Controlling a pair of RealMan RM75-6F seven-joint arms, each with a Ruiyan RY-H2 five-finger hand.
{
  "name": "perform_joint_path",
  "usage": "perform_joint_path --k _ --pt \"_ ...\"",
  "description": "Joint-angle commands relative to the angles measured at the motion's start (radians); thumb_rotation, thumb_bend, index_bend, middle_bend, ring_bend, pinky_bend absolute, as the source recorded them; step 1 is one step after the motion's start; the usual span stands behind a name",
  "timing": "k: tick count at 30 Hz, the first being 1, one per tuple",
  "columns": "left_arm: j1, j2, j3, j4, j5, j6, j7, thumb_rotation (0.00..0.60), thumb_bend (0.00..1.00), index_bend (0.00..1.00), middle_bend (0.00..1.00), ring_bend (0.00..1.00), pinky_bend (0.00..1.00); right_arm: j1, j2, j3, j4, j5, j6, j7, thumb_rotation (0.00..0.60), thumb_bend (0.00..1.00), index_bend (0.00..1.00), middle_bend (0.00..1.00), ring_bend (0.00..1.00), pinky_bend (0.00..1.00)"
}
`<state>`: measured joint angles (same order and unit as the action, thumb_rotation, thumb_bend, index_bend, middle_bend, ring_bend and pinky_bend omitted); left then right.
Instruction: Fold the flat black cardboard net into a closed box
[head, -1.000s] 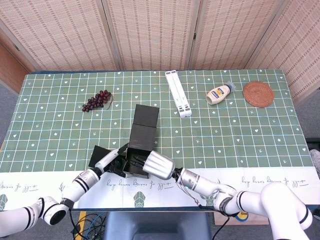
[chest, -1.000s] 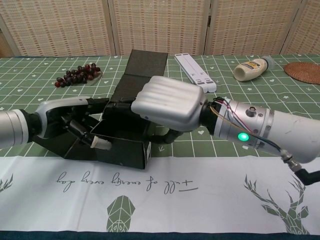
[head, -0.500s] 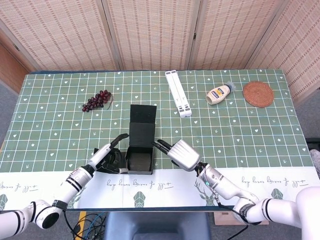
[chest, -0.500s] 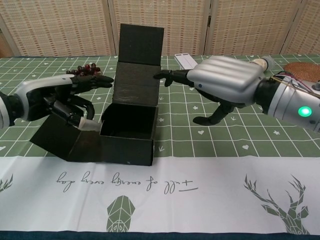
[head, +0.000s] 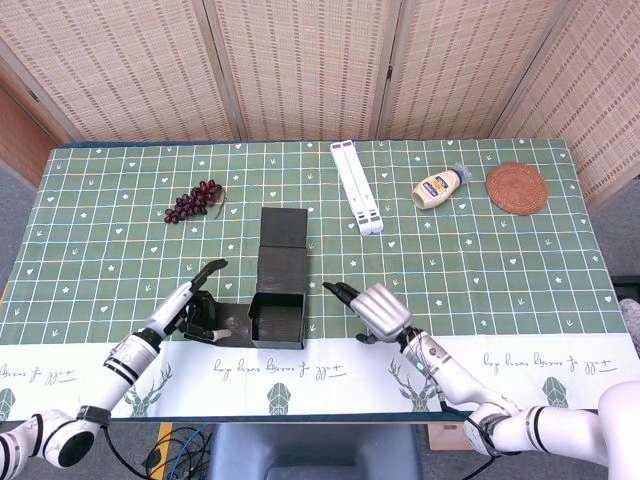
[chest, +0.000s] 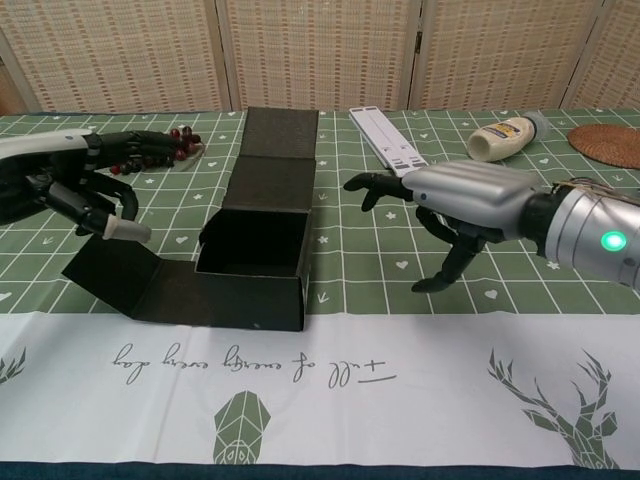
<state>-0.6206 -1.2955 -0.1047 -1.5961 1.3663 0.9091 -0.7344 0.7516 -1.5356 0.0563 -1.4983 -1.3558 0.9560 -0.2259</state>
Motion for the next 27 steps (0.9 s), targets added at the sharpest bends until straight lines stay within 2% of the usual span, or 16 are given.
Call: perform_joint_path --k 1,8,13,18,27 --pt "0.009 0.010 0.001 -0.010 0.009 0.010 -0.008 0.600 0.05 0.05 0.00 0.56 0.78 -0.011 -0.003 0.022 -0.046 0.085 -0.046 0.026 0.600 0.14 0.00 0.15 0.77 1.00" --pt "0.018 0.024 0.004 -0.025 0.034 0.022 -0.024 0.600 0.05 0.05 0.00 0.56 0.78 -0.001 -0.055 0.076 -0.097 0.290 -0.130 0.078 0.600 0.01 0.00 0.07 0.76 1.00" --pt "0.027 0.032 0.008 -0.033 0.053 0.036 -0.036 0.600 0.05 0.05 0.00 0.56 0.78 0.005 -0.127 0.117 -0.084 0.388 -0.148 0.127 0.600 0.00 0.00 0.04 0.75 1.00" --pt "0.037 0.042 0.011 -0.037 0.063 0.049 -0.050 0.600 0.05 0.05 0.00 0.56 0.78 0.008 -0.184 0.152 -0.070 0.425 -0.142 0.176 0.600 0.00 0.00 0.04 0.74 1.00" --pt "0.046 0.051 0.016 -0.033 0.085 0.063 -0.086 0.600 0.05 0.05 0.00 0.56 0.78 0.022 -0.327 0.192 0.027 0.454 -0.088 0.185 0.600 0.00 0.00 0.03 0.73 1.00"
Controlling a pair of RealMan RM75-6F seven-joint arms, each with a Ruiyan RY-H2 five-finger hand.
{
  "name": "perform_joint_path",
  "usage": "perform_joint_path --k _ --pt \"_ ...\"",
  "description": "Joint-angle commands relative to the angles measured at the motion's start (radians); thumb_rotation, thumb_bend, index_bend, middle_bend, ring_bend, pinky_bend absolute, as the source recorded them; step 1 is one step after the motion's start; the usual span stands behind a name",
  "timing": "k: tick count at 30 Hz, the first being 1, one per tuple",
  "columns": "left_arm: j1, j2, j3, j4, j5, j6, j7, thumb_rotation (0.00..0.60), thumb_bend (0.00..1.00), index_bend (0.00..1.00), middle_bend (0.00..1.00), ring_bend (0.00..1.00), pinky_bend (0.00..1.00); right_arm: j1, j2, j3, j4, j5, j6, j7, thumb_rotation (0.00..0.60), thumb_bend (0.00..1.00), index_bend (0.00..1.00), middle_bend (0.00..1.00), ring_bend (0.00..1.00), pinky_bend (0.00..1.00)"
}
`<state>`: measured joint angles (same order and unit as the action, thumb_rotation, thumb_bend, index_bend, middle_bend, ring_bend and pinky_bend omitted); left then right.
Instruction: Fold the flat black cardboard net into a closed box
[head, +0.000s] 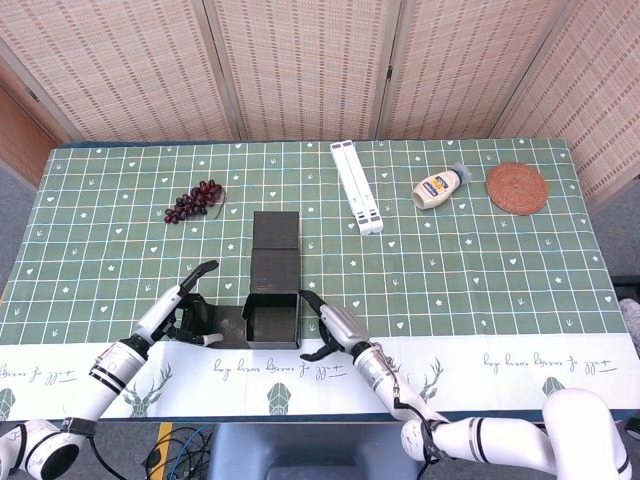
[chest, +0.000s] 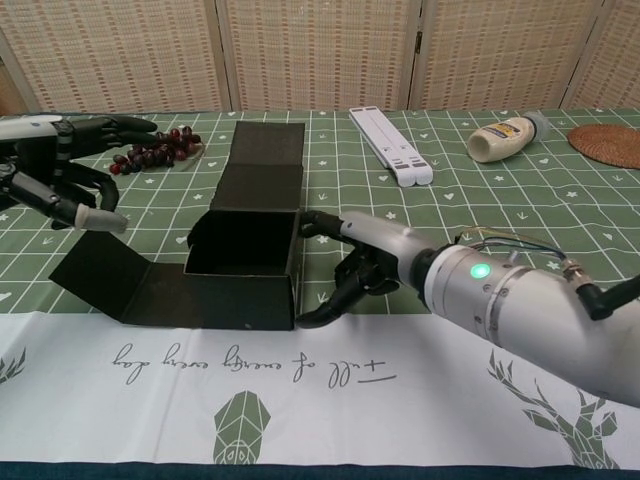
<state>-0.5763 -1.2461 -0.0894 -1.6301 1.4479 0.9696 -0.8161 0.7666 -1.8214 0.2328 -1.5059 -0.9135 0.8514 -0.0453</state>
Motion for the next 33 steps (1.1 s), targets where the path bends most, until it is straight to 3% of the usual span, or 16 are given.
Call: perform_joint_path --k 1,9,19,21,24,33 --pt "0.003 0.003 0.001 0.001 0.006 0.005 -0.007 0.600 0.05 0.05 0.00 0.56 0.78 0.008 -0.053 0.019 0.044 0.013 0.019 0.006 0.600 0.00 0.00 0.03 0.73 1.00" --pt "0.009 0.013 0.007 0.005 0.019 0.016 -0.039 0.600 0.05 0.05 0.00 0.56 0.78 0.018 -0.122 0.046 0.115 0.025 0.007 0.027 0.600 0.00 0.00 0.07 0.73 1.00" --pt "0.011 0.017 0.013 0.005 0.033 0.024 -0.051 0.600 0.05 0.05 0.00 0.56 0.78 0.025 -0.198 0.061 0.188 -0.004 0.048 0.010 0.600 0.08 0.01 0.18 0.74 1.00" --pt "0.013 0.016 0.012 0.006 0.034 0.032 -0.049 0.600 0.05 0.05 0.00 0.56 0.78 0.026 -0.219 0.072 0.211 -0.015 0.071 0.008 0.600 0.16 0.07 0.22 0.77 1.00" --pt "0.020 0.011 0.006 0.010 0.032 0.055 -0.035 0.600 0.05 0.07 0.00 0.56 0.78 0.024 -0.236 0.092 0.236 -0.027 0.097 0.012 0.600 0.28 0.24 0.31 0.82 1.00" --pt "0.075 -0.032 -0.041 0.041 -0.004 0.207 0.117 0.600 0.05 0.13 0.00 0.59 0.82 -0.029 -0.185 0.154 0.195 -0.059 0.134 0.113 0.600 0.37 0.36 0.41 0.85 1.00"
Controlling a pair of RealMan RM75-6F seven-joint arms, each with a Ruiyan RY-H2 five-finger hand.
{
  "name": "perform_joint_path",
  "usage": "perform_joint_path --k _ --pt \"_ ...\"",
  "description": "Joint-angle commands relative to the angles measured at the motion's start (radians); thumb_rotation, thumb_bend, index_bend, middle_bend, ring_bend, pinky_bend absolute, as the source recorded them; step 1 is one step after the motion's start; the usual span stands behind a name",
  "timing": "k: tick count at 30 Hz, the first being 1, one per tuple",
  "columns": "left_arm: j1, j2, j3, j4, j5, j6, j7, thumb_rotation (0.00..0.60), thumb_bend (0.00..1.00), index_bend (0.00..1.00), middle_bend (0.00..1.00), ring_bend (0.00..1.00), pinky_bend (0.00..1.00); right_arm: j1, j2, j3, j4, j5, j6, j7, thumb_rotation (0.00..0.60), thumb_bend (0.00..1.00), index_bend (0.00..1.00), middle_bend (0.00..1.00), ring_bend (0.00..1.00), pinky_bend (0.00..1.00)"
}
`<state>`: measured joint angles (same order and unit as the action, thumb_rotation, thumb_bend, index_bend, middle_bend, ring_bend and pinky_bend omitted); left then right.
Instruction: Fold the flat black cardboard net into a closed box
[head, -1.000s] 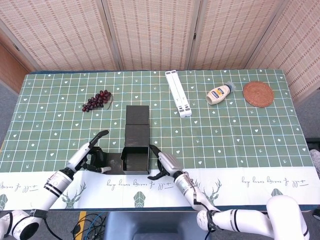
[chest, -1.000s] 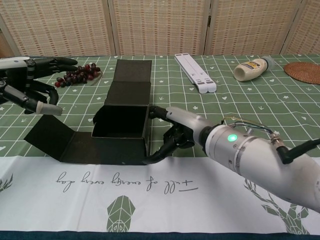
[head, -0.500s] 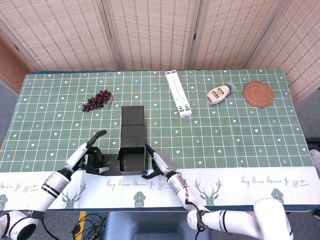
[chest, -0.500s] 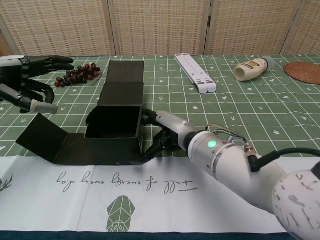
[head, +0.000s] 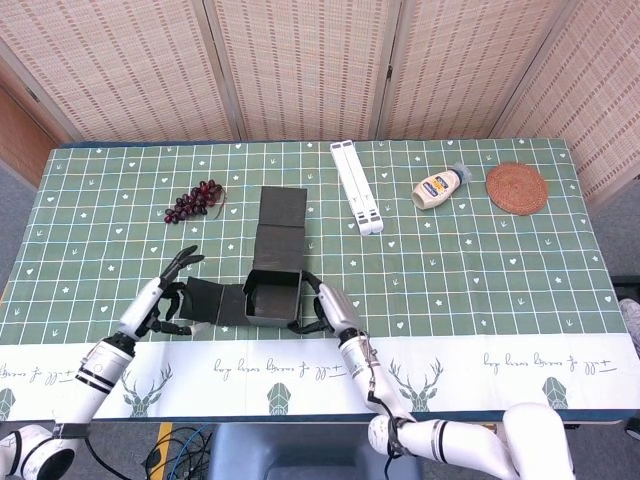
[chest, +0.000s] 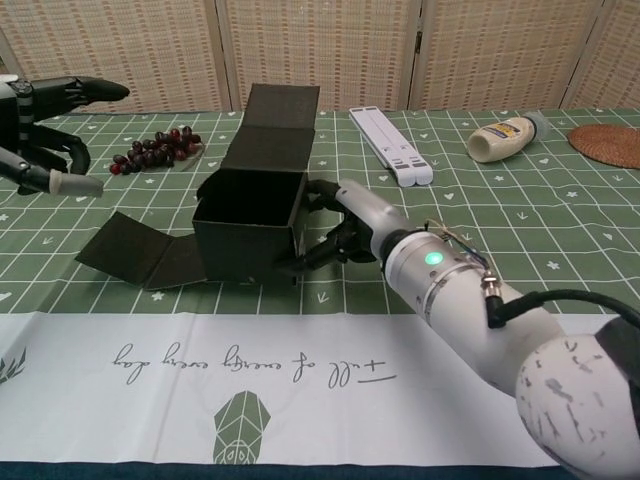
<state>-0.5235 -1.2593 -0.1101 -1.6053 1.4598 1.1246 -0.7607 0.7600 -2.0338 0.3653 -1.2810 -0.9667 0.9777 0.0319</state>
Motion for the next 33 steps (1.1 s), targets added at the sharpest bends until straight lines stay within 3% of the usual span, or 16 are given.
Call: perform_joint_path --k 1,10,17,24,33 --pt "0.027 -0.023 -0.024 0.020 -0.018 0.066 0.081 0.600 0.05 0.13 0.00 0.59 0.82 -0.031 0.038 0.028 -0.042 -0.006 0.009 0.050 0.600 0.37 0.37 0.42 0.86 1.00" --pt "0.071 -0.070 -0.064 0.074 -0.056 0.168 0.169 0.600 0.05 0.12 0.00 0.58 0.82 -0.112 0.168 0.091 -0.198 -0.001 -0.101 0.311 0.600 0.37 0.39 0.44 0.86 1.00" --pt "0.093 -0.119 -0.081 0.147 -0.098 0.189 0.182 0.600 0.05 0.02 0.00 0.57 0.82 -0.171 0.231 0.123 -0.303 -0.038 -0.175 0.544 0.600 0.37 0.41 0.45 0.86 1.00" --pt "0.099 -0.211 -0.109 0.221 -0.126 0.216 0.191 0.600 0.05 0.00 0.00 0.56 0.82 -0.202 0.259 0.098 -0.347 -0.142 -0.212 0.689 0.600 0.37 0.42 0.46 0.86 1.00" --pt "0.071 -0.278 -0.121 0.208 -0.059 0.243 0.178 0.600 0.05 0.00 0.00 0.56 0.82 -0.195 0.229 0.051 -0.308 -0.220 -0.184 0.735 0.600 0.38 0.42 0.47 0.86 1.00"
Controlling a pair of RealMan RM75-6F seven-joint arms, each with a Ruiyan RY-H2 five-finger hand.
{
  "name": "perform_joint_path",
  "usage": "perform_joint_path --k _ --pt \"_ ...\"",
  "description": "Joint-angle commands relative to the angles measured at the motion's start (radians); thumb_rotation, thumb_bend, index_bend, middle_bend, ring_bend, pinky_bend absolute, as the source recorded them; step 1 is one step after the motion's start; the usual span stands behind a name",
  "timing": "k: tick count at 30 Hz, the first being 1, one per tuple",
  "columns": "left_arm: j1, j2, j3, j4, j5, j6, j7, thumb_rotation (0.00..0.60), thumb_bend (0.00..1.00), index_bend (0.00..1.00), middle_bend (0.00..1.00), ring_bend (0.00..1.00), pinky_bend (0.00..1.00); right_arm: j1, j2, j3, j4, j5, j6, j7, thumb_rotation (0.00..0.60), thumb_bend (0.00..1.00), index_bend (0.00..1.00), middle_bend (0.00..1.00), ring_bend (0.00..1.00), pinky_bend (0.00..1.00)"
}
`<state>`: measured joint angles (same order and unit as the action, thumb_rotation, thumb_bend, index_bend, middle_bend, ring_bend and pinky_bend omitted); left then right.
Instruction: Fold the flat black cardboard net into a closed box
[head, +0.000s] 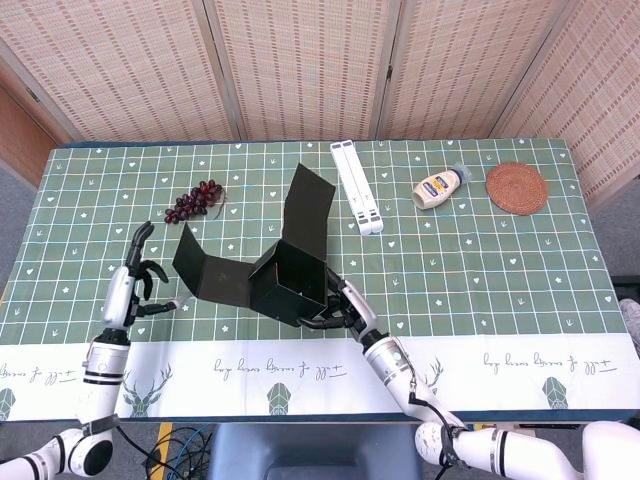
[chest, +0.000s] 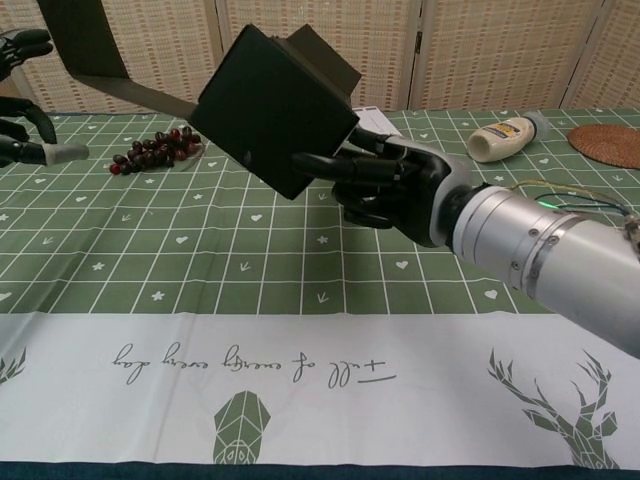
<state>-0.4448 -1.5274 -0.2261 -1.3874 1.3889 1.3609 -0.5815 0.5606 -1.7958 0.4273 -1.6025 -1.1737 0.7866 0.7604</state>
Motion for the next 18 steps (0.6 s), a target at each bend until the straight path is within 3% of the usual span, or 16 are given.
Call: perform_joint_path --k 1,18 --pt "-0.011 -0.014 -0.007 -0.015 0.017 0.009 0.003 0.600 0.05 0.00 0.00 0.56 0.82 0.006 -0.012 -0.014 0.019 -0.016 0.009 0.008 0.600 0.38 0.42 0.47 0.86 1.00" --pt "-0.023 0.023 -0.001 -0.164 0.036 -0.033 -0.048 0.600 0.05 0.00 0.00 0.55 0.82 0.041 -0.042 -0.058 0.072 -0.036 0.032 -0.012 0.600 0.39 0.42 0.47 0.86 1.00"
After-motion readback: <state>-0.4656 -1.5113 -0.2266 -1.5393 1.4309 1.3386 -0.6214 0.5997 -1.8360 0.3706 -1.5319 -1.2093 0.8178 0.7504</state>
